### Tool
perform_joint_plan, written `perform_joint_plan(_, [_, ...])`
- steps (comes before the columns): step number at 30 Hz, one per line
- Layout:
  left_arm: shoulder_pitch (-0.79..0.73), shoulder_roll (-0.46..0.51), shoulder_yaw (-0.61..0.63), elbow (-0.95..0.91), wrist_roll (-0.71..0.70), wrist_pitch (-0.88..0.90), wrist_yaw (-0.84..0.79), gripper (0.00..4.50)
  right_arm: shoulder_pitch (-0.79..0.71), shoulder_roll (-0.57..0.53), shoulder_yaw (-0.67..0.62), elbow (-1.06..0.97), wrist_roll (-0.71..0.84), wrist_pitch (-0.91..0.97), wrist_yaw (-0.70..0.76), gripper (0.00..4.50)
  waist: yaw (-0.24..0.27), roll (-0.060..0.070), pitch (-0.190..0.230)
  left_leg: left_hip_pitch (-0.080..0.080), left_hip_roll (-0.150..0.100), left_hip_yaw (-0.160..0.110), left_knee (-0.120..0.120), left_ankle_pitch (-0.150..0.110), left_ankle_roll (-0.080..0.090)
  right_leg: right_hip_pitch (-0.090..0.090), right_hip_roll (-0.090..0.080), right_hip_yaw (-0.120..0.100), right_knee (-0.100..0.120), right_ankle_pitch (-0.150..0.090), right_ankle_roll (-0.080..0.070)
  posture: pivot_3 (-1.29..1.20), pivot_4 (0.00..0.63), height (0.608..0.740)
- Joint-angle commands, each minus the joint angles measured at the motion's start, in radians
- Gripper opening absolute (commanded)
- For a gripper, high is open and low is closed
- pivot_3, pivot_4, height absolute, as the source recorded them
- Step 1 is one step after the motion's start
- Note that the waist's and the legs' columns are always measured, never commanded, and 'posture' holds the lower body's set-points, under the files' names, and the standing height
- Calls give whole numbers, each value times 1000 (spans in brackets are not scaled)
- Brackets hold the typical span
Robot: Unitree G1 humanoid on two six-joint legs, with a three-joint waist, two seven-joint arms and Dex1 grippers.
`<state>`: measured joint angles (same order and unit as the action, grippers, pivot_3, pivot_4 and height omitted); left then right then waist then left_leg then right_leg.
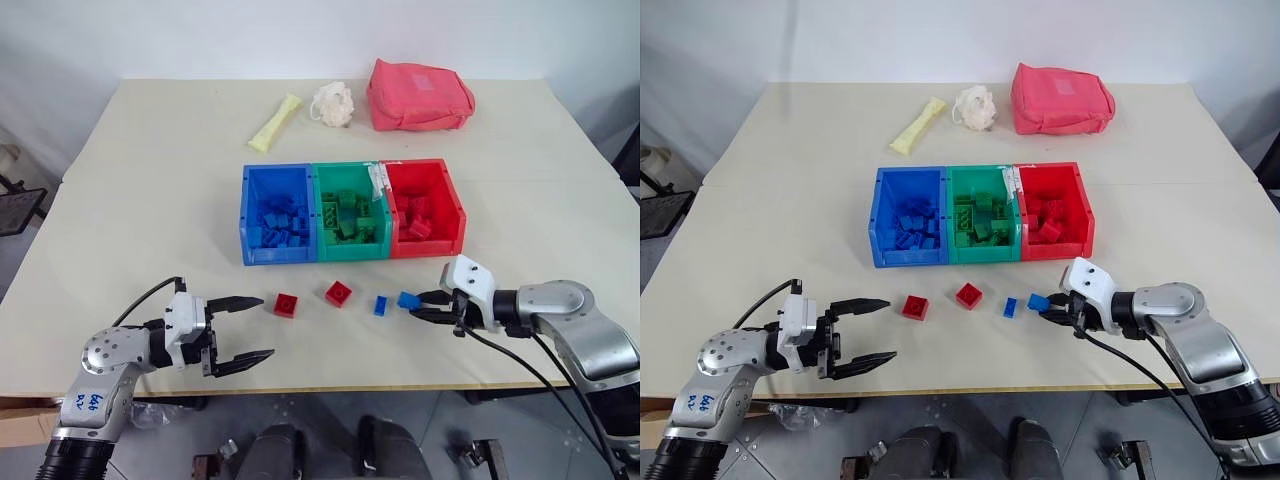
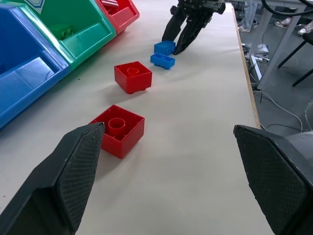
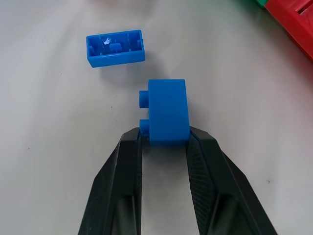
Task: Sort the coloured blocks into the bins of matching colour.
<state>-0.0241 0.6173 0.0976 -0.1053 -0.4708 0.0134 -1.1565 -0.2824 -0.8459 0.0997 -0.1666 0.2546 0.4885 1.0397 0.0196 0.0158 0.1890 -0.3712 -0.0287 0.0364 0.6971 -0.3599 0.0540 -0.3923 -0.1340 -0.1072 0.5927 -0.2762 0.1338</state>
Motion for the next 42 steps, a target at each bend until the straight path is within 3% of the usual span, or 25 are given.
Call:
perform_joint_plan(1, [-19,-10,3,4,-18,-11,-7,4500,5,5,-36,-64,31,17,-9,873,1,0,0,0,0,0,0,0,0,0,0,0,0,0,0,0,150,740])
perform_joint_plan(11, [-86,-82,15,29,0,-19,77,4500,-118,40,-51,-132,77,74,-52,873,2,0,0,0,0,0,0,0,0,0,1,0,0,0,0,0,150,740])
perform_joint_plan(22, [-134,-209,60,-8,80,-62,382,4500,-440,324,110,35,29,15,-93,873,-10,0,0,0,-1,1,-1,0,0,-2,3,-4,2,0,0,0,150,740])
perform_joint_plan(29, [-111,-231,76,-45,100,-62,488,4500,-654,562,187,400,-78,-180,-138,873,-24,0,0,1,-3,0,0,1,1,-3,3,-8,8,0,0,0,150,740])
perform_joint_plan(30, [-111,-235,78,-47,102,-61,502,4500,-676,586,190,452,-96,-201,-151,1603,-25,0,0,1,-3,-1,0,1,1,-3,3,-8,10,0,0,0,150,740])
perform_joint_plan(34, [-111,-240,82,-55,98,-44,547,4500,-725,639,178,571,-133,-276,-183,2952,-24,0,0,0,-4,-1,0,1,1,-4,2,-8,12,0,0,0,150,740])
perform_joint_plan(38, [-110,-236,83,-66,83,-38,548,4500,-710,620,159,545,-124,-286,-159,4349,-25,0,0,0,-4,-2,0,1,1,-4,3,-7,12,0,0,0,150,740])
perform_joint_plan(42, [-111,-220,78,-58,65,-24,516,4500,-659,565,138,447,-99,-245,-114,4481,-24,0,0,0,-4,-2,0,1,1,-4,2,-7,12,0,0,0,150,740])
